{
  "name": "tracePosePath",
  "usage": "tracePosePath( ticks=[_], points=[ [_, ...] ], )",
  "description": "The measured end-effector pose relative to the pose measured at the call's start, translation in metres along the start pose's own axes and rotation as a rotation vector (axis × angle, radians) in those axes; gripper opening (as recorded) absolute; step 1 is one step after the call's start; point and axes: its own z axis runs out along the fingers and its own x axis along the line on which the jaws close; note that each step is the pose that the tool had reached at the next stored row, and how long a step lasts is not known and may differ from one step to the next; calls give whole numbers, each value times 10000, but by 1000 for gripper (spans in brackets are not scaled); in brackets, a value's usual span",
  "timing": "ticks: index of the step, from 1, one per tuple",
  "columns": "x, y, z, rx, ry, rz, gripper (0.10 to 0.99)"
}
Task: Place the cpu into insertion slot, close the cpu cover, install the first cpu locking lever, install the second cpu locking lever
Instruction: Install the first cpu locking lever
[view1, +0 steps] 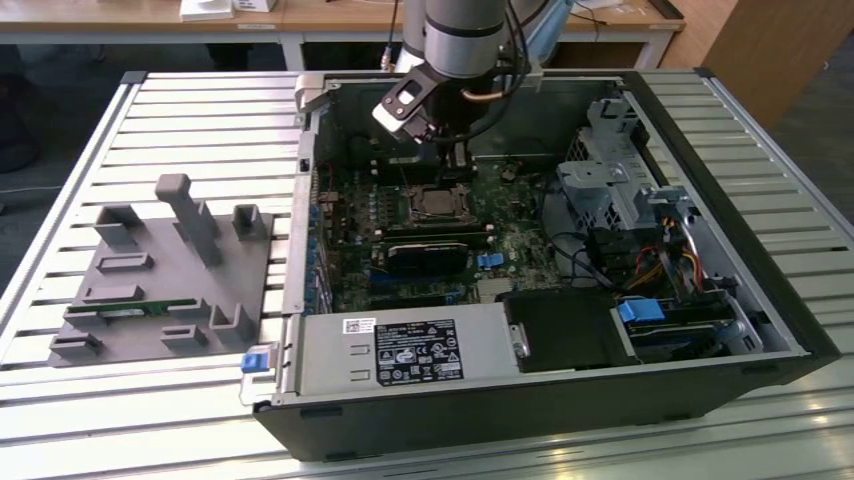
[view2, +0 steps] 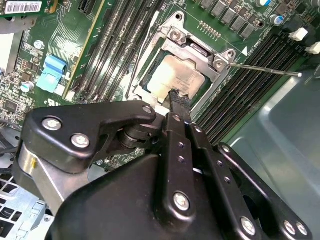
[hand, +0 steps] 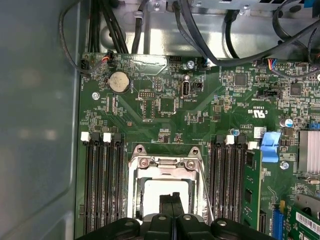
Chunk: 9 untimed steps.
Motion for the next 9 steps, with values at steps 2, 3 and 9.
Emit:
tracePosePath(
  ticks=[2, 3, 9],
  points=[
    [0, -8, 1, 0, 0, 0, 106],
    [0, -15, 2, -1, 1, -1, 106],
    [2, -77, 2, -7, 1, 0, 106]
  ],
)
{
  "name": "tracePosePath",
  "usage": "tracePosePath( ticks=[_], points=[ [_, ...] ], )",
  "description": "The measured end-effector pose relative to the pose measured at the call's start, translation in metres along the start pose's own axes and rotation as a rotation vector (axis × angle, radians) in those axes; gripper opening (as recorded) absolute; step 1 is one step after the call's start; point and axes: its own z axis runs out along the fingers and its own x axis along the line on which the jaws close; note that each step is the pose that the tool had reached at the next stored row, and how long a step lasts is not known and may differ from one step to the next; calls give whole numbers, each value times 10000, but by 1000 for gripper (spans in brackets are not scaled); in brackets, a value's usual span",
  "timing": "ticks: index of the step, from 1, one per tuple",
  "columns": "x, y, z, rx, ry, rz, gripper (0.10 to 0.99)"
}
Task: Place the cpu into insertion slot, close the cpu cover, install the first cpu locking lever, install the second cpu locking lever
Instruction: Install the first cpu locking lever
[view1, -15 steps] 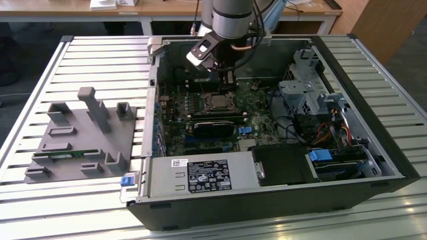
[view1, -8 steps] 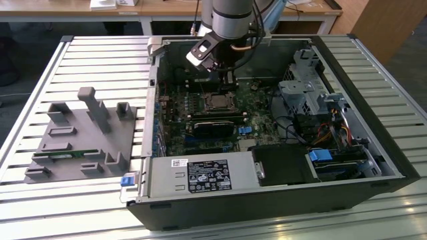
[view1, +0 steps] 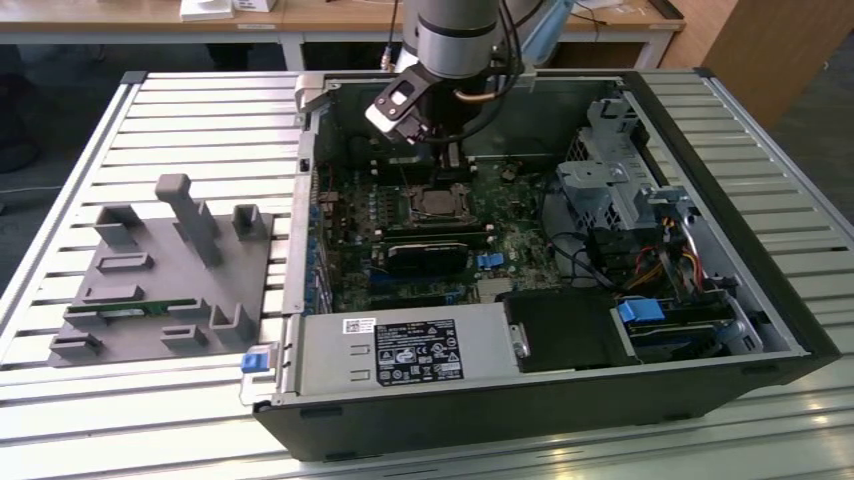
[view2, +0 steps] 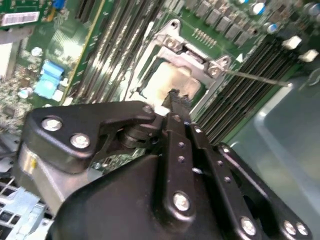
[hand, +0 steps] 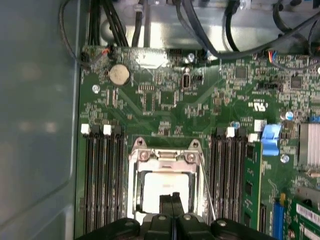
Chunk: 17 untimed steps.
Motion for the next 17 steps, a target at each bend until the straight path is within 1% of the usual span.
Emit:
tracePosePath(
  ticks=[5, 11, 13, 15, 17],
  points=[
    [-1, -14, -12, -5, -2, -2, 106],
    [-1, -14, -76, -7, -1, 0, 106],
    [-1, -14, -83, -8, 2, -25, 106],
    [-1, -14, -83, -9, 3, -245, 106],
    [-1, -15, -84, -11, 3, -620, 106]
  ],
)
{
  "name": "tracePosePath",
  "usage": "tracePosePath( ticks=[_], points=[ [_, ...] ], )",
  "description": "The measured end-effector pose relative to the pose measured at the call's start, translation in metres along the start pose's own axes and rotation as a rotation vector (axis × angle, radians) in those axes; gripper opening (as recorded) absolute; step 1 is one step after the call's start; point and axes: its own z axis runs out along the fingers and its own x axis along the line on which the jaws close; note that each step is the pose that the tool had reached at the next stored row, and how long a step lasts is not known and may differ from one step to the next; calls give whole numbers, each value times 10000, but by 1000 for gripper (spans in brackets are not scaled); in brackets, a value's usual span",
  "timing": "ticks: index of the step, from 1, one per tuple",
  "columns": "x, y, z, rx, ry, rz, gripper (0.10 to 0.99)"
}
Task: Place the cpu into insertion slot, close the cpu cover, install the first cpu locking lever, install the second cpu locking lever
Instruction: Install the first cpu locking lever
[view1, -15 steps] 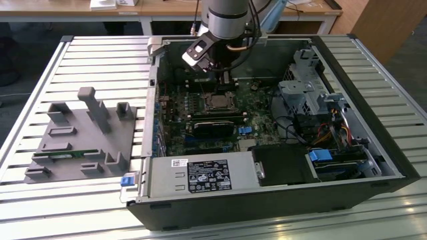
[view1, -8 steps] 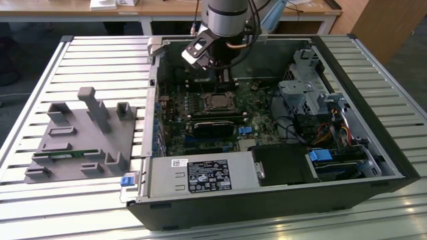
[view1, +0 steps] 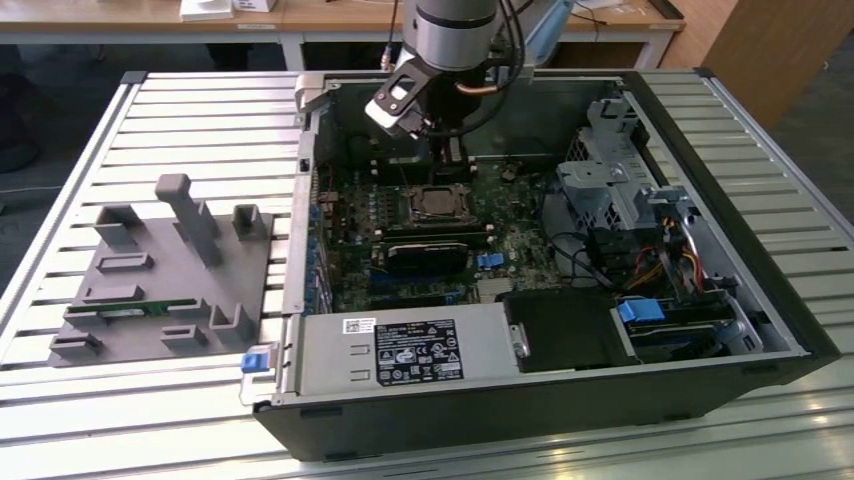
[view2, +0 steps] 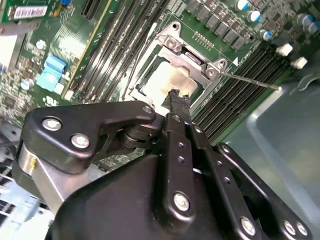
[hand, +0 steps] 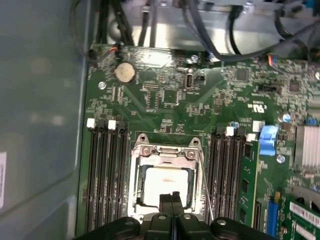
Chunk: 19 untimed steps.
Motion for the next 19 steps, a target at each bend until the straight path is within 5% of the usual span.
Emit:
tracePosePath(
  ticks=[19],
  points=[
    [2, 0, 1, -16, 8, -2524, 106]
  ],
)
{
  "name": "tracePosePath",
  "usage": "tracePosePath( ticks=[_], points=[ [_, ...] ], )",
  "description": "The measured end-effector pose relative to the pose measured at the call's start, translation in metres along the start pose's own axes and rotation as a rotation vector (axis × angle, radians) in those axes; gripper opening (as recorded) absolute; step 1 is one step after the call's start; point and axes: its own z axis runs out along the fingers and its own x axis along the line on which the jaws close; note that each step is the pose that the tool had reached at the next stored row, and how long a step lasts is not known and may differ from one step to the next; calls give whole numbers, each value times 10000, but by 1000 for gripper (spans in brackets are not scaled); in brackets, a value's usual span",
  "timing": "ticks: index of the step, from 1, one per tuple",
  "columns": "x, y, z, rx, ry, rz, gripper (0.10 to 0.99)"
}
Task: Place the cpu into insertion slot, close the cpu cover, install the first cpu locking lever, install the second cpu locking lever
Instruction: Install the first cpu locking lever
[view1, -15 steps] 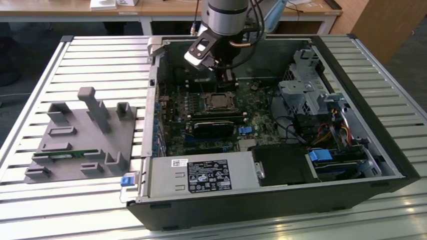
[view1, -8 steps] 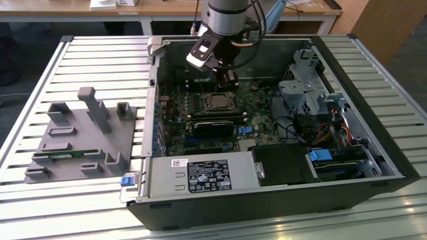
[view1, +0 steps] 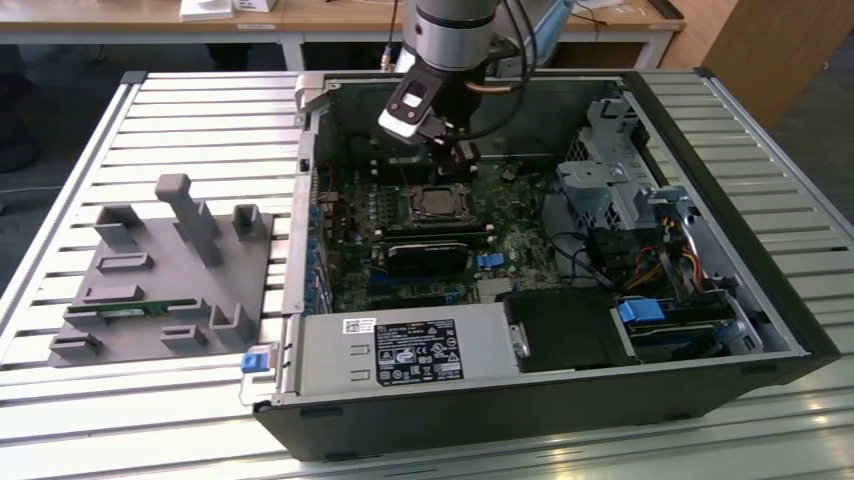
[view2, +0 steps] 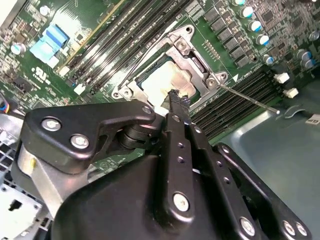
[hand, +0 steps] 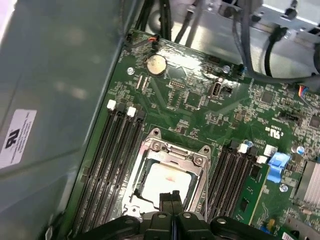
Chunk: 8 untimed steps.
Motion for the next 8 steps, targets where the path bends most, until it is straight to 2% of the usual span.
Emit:
tracePosePath(
  ticks=[8],
  points=[
    [1, 0, 0, -7, 5, -848, 106]
  ],
)
